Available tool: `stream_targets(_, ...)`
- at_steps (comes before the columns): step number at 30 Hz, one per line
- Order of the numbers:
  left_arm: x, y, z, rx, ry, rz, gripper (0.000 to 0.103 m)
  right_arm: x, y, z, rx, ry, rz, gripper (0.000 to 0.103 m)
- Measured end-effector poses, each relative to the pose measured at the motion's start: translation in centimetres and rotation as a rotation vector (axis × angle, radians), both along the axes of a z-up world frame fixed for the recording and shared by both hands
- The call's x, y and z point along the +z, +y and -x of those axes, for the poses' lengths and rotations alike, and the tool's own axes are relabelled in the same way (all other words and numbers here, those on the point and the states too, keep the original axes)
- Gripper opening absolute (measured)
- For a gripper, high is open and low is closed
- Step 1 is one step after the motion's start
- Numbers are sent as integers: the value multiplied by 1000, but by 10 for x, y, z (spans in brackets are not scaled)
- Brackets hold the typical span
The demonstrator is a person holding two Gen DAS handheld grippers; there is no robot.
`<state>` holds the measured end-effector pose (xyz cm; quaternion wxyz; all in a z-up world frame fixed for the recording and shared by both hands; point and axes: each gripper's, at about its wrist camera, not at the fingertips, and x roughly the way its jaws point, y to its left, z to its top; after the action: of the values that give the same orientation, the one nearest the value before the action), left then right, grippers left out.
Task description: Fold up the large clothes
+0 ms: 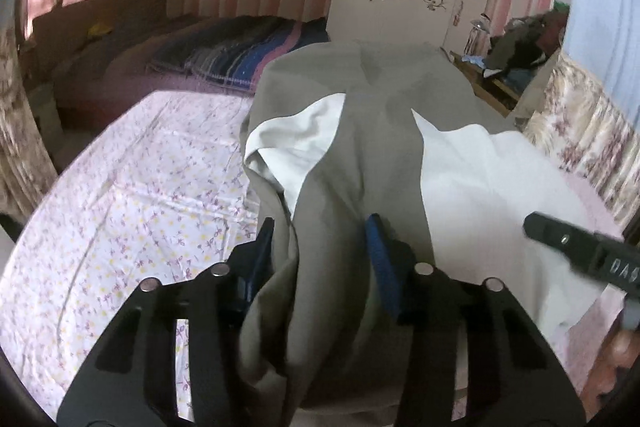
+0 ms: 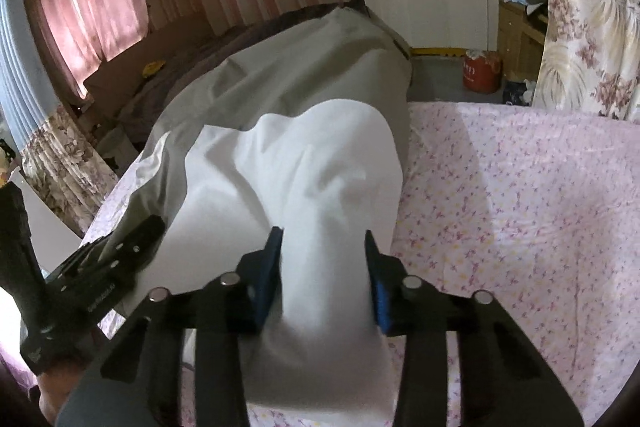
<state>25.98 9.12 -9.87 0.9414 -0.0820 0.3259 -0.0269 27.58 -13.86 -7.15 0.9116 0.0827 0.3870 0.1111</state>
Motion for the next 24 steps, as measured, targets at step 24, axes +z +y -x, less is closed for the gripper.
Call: stream_targets(24,22,-161,4,-207,15,99,29,26,-180,50,-60,-95,31,0)
